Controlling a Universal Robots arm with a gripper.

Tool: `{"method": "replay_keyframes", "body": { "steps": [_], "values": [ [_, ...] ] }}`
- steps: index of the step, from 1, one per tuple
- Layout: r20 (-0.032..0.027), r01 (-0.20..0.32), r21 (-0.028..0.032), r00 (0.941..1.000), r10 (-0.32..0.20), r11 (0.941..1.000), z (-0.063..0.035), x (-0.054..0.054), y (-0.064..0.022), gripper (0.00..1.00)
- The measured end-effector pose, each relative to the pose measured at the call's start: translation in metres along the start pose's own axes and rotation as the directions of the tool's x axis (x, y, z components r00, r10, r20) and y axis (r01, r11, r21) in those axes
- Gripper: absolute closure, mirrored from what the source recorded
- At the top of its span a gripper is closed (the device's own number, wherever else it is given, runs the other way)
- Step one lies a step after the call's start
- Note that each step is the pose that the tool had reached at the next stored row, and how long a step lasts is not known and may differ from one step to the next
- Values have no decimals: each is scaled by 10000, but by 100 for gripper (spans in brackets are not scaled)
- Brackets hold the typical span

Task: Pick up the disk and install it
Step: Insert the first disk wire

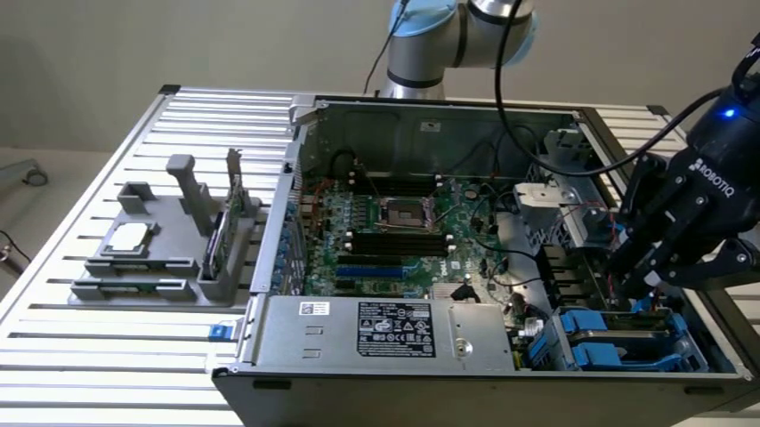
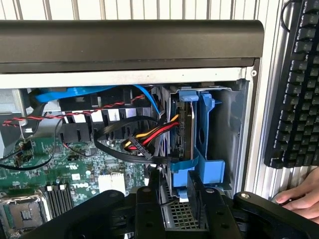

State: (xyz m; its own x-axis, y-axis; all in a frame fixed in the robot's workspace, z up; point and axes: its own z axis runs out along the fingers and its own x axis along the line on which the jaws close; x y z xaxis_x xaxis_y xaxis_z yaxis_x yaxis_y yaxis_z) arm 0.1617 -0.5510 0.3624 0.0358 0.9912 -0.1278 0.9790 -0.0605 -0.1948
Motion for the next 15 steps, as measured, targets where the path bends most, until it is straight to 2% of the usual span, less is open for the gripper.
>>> {"method": "replay_keyframes", "body": {
  "steps": [15],
  "values": [
    [-39, 5, -25, 10000, -5, 10000, 39, 12, 42, 64]
  ]
}}
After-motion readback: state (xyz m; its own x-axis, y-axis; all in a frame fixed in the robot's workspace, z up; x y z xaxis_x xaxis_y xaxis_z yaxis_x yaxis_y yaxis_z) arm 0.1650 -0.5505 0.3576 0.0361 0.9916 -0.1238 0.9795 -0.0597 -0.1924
